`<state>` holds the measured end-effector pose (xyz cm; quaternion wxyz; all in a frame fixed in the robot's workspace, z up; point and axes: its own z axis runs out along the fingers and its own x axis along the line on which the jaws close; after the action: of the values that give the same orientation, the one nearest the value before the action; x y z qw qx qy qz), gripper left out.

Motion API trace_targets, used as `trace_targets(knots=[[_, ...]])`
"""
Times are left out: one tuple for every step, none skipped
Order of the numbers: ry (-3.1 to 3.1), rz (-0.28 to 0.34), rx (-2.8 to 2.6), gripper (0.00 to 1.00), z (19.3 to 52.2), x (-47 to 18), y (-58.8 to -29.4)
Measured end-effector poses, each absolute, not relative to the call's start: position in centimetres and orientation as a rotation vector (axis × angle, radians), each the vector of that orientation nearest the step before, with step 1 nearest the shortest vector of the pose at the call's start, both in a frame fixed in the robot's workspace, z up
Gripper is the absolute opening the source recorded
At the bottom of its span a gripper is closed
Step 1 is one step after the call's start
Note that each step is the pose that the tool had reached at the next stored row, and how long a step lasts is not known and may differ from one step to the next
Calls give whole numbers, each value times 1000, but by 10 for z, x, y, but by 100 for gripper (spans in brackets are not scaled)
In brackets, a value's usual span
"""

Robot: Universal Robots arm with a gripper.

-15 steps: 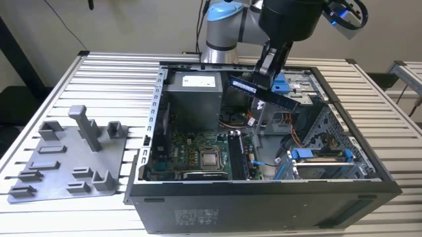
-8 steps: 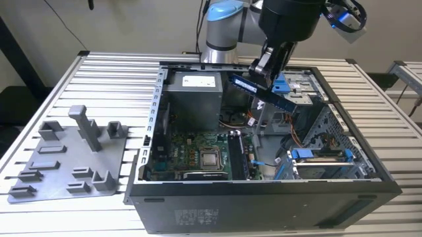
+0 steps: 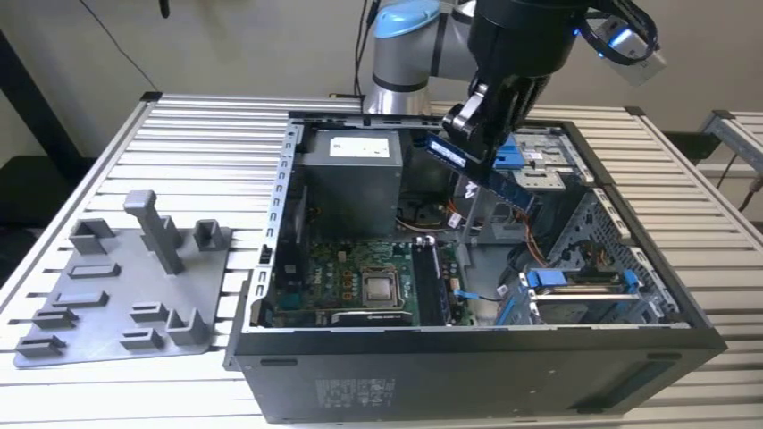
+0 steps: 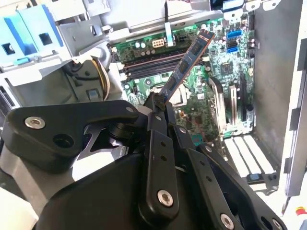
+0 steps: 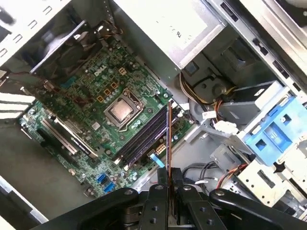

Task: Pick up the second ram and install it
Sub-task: 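Insert the second ram into the second slot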

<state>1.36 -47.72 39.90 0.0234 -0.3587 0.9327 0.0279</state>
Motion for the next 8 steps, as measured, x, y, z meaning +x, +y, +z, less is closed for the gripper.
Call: trace_targets(knots=[[2897,86,-1085,14,399,14,-477],[2905,85,-1060,14,399,14,-477],[2914,85,-1034,14,399,14,-477],[2922,84,-1010,14,398,14,-477],[2938,83,-962,14,398,14,-477],[2944,82,-939,14,398,14,-477],[2951,81,-916,14,398,14,-477],[2957,81,-895,14,398,14,-477]])
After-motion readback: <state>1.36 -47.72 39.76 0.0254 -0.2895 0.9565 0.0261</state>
